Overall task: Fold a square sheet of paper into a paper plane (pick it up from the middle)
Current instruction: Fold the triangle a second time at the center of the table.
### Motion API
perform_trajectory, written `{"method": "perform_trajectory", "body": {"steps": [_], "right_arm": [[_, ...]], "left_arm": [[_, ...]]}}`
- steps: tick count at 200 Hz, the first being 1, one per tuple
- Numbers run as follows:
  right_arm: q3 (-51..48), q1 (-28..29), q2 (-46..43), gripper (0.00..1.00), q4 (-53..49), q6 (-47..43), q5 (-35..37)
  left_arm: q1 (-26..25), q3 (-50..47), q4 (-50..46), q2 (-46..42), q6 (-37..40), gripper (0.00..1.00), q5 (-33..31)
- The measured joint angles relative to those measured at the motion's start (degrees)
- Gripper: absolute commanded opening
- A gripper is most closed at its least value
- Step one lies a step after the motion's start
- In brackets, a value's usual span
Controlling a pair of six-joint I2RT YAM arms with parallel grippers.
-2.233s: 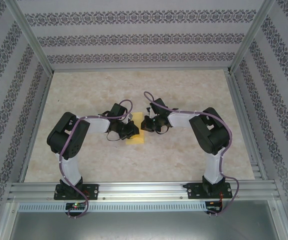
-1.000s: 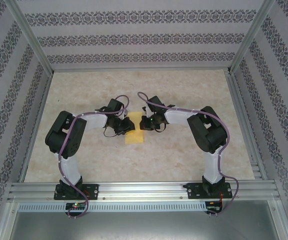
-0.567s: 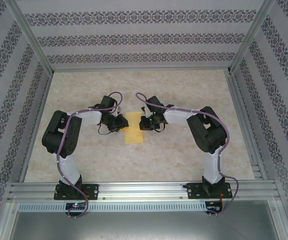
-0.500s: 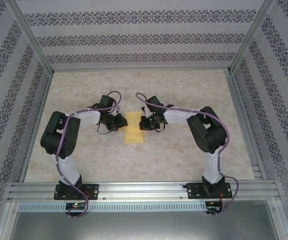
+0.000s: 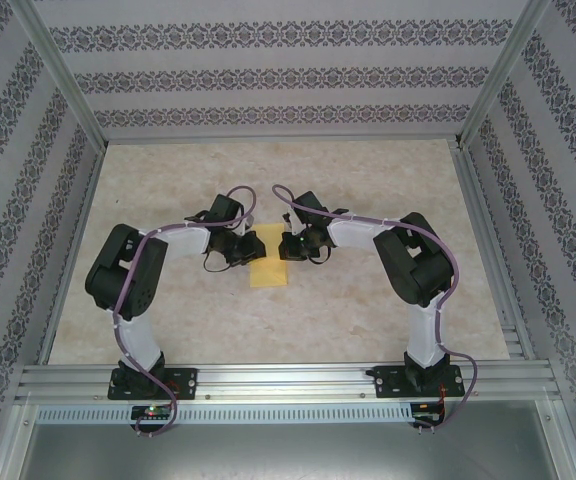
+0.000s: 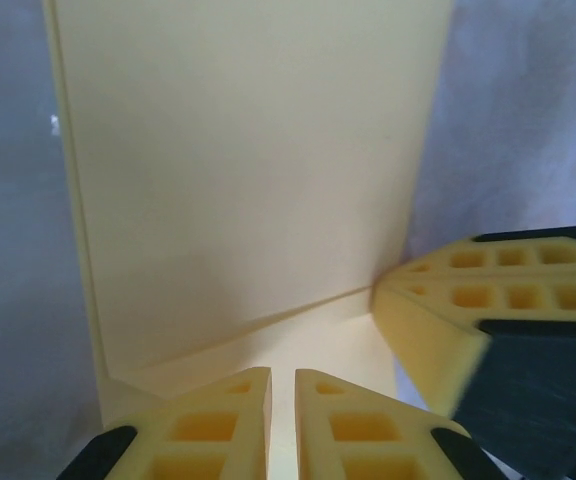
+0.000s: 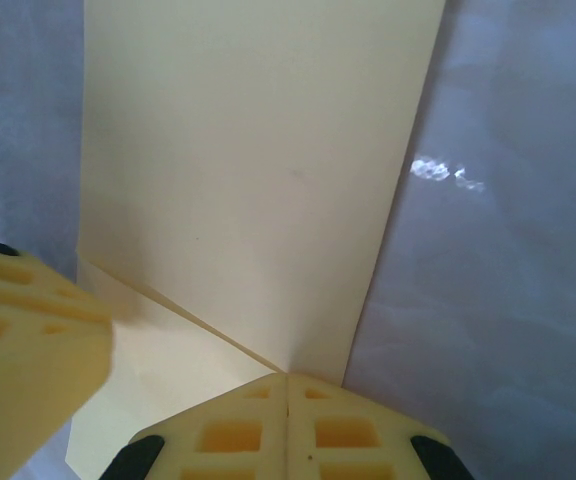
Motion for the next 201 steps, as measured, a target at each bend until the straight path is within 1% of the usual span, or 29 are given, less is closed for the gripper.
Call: {"method": "perform_trajectory", "body": {"steps": [58,69,86,102,121,135,160,201], "right_arm": [[0.04,-0.50,-0.33,0.06,0.02,1.51,-2.36],[-0.02,-0.48,-0.87,0.08,-0.42,2.19,-2.56],[-0.42,-0.22,-2.97,0.15,-0.90,2.69,-2.82],[-1.22,0.42,-6.36,0.17,-0.92,3.13,-3.13],[-1.68,1.99,-9.18,0.16,-0.90,3.69,-3.30],[-1.68,3.65,-9.42,0.12,-0.96,3.93,-3.23],[-1.66,6.29,-8.11,0.07,-2.43,4.42,-2.75],[-1.62,7.21,-5.05,0.07,-3.65,5.38,-1.81]], "left_arm": [[-0.07,0.07,-0.57,1.09,0.02,0.11,-1.27],[-0.09,0.28,-1.03,1.11,0.02,0.11,-1.70],[-0.22,0.44,-1.36,1.11,0.00,0.11,-2.14],[-0.42,0.55,-1.60,1.11,0.00,0.10,-2.64],[-0.48,0.68,-1.86,1.14,0.00,0.10,-2.89],[-0.50,0.83,-2.10,1.20,-0.02,0.09,-3.02],[-0.52,1.16,-2.58,1.31,-0.20,0.08,-3.06],[-0.63,1.46,-3.06,1.46,-0.42,0.07,-3.28]]}}
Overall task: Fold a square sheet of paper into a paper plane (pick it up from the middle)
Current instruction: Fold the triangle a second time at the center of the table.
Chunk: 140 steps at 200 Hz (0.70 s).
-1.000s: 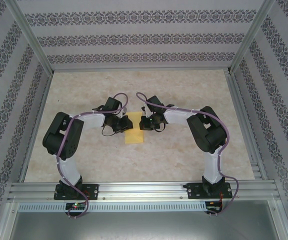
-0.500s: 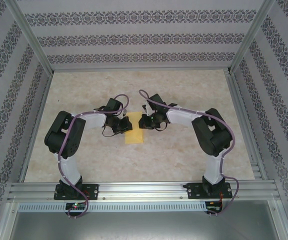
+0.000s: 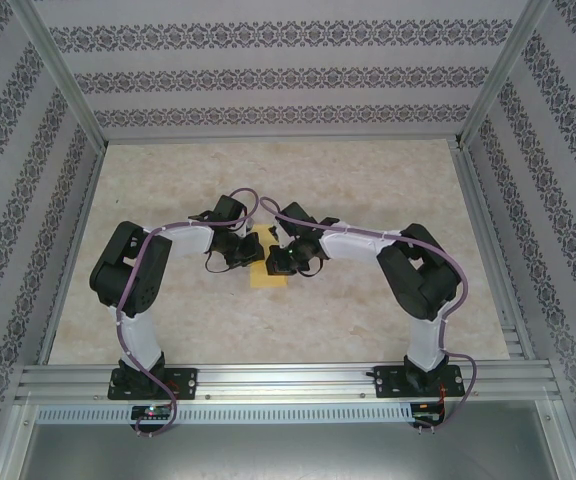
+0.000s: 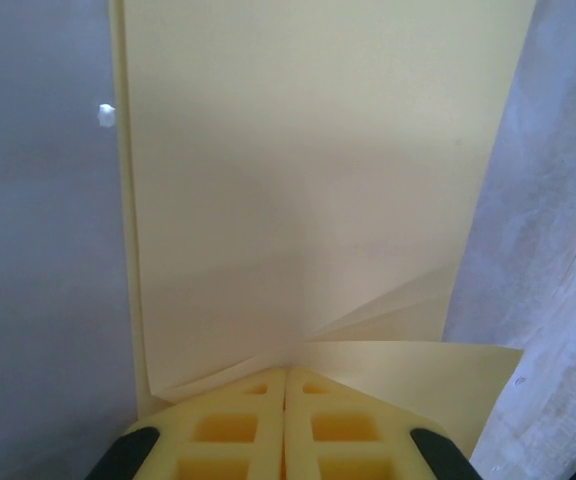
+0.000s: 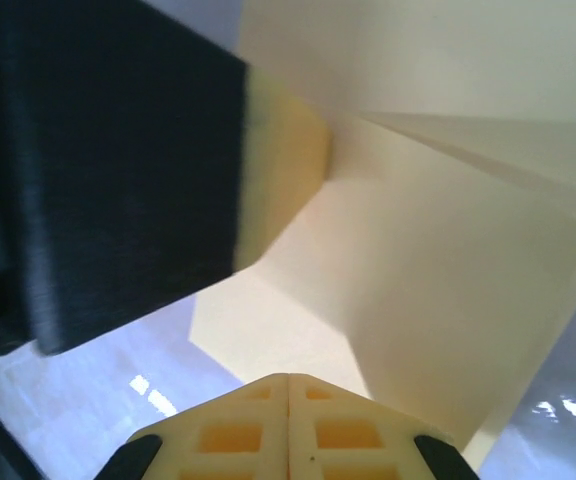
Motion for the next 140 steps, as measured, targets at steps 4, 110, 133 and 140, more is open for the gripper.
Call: {"method": "perform_trajectory", "body": {"steps": [4,110,133,140], "right_arm": [[0.04,0.00,0.20,0.07,-0.04,0.04,0.07],[4.04,0.00,4.37,0.07,-0.68,0.55,0.70],[4.04,-0.11,4.68,0.08,-2.47,-0.07,0.98],[4.04,-0.11,4.68,0.07,-3.02,-0.39,1.07]], "left_arm": [[-0.04,0.02,0.00,0.00,-0.04,0.07,-0.02],[-0.09,0.13,-0.26,0.04,-1.40,0.06,-0.22],[-0.09,0.39,-0.68,0.17,-1.73,0.06,-0.24],[-0.09,0.44,-0.79,0.22,-1.75,0.06,-0.26]]}}
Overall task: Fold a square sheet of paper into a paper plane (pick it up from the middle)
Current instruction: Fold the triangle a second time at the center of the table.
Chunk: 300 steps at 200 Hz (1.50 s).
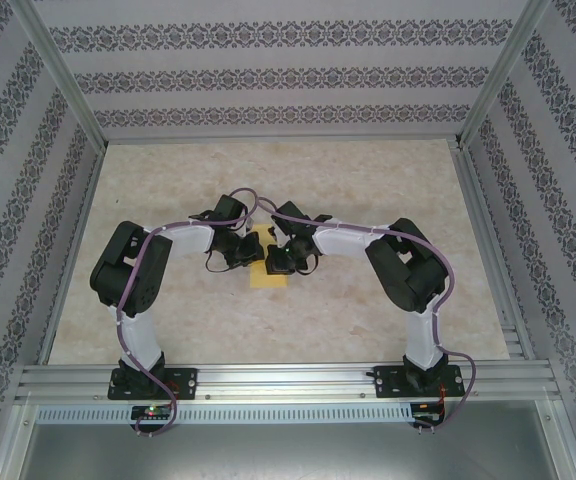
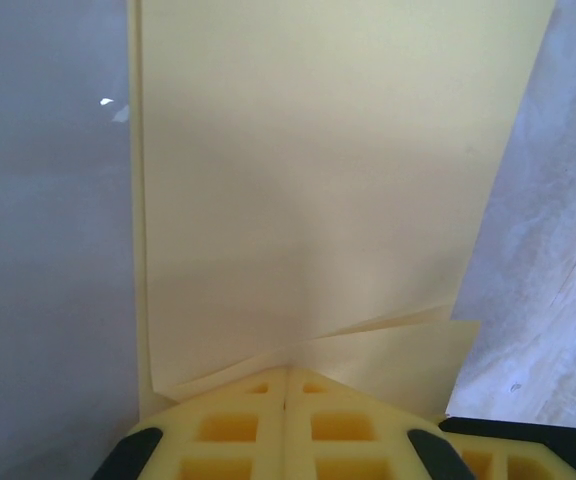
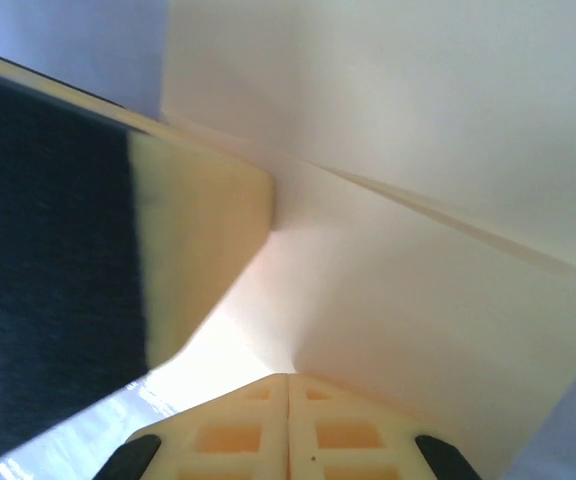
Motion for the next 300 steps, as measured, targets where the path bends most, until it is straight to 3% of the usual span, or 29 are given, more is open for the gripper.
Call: {"method": "perform_trajectory", "body": {"steps": [111,209,249,300], "right_arm": [[-0.24,-1.92,-0.20,0.06,-3.82,-10.64,-1.42],[-10.86,-5.16,-8.46,0.07,-2.16,-12.24,-3.65],[-6.01,-4.04,-9.11,0.06,-1.88,-10.38,-3.61],[0.31,-0.31,-1.77,0.05,-0.37,-9.64,-3.67]], "left_arm": [[-0.04,0.42,-0.57,0.17,-0.09,0.06,-0.22],[-0.04,0.76,-1.03,0.33,-0.07,0.06,-0.22],[-0.04,0.79,-1.11,0.35,-0.07,0.06,-0.20],[-0.04,0.79,-1.11,0.37,-0.07,0.06,-0.17]]}}
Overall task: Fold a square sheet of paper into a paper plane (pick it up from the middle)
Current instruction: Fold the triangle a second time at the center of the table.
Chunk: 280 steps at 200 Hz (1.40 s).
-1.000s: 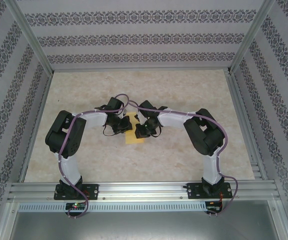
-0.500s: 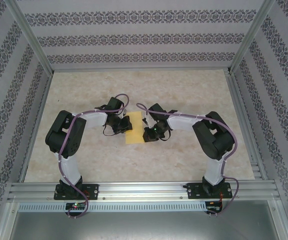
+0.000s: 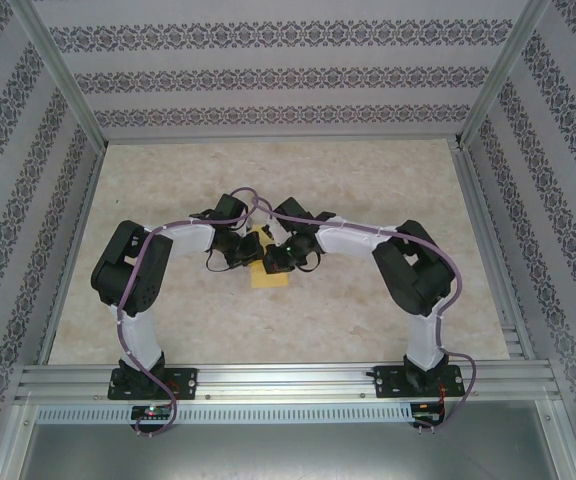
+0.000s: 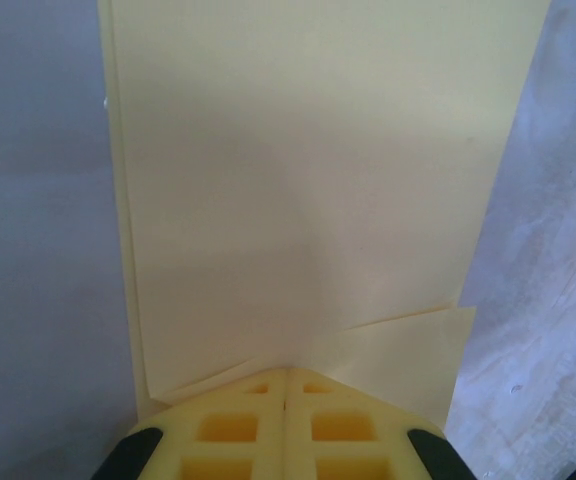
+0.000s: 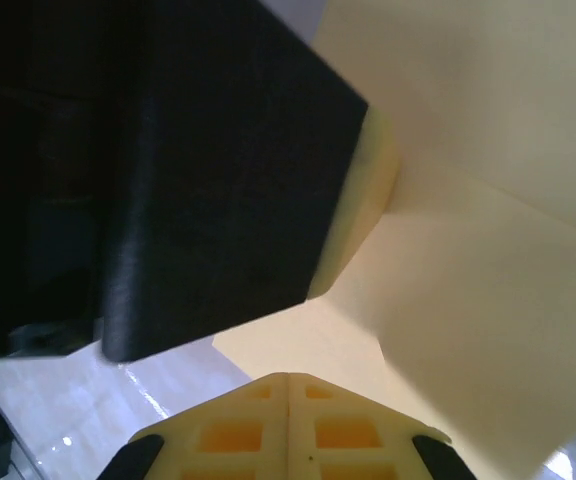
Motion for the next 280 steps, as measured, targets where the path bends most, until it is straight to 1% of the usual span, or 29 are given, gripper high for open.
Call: {"method": "perform_trajectory", "body": {"steps": [27,67,108,142,171,198,236,260,280], "right_arm": [[0.00,-0.22,1.70,0.04,-0.07,0.24,0.04],[-0.44,-1.57,2.03,0.03,2.23,1.46,-0.63],[-3.80,-2.73,1.88,0.02,5.49,1.25,-2.49],[-8.70,-3.02,-0.96,0.02,9.05,-0.17,-2.97],[-13.73,-3.34,-4.81,0.01,8.83,-1.46,-2.97],[-15.80,-4.17,-6.97,0.02,6.86,-2.03,-2.91],[-14.51,-4.57,-8.17,0.03,3.91,-1.33,-2.03],[-9.79,-4.13,-7.61,0.03,4.42,-0.02,-2.01],[-4.72,-3.28,-4.44,0.03,5.92,1.05,-2.05]], "left_arm": [[0.00,0.00,0.00,0.00,0.00,0.06,0.02],[0.00,0.00,0.00,0.07,0.00,0.05,0.00],[0.00,0.00,0.00,0.07,0.00,0.05,0.00],[0.00,-0.02,0.02,0.07,0.00,0.05,0.00],[0.00,-0.02,0.02,0.07,-0.02,0.05,0.00],[0.00,-0.02,0.02,0.07,0.00,0.05,0.00],[0.00,0.00,0.02,0.07,0.00,0.05,0.02],[0.00,0.00,0.02,0.07,0.02,0.05,0.04],[0.00,0.00,0.02,0.07,0.02,0.05,0.07]]}}
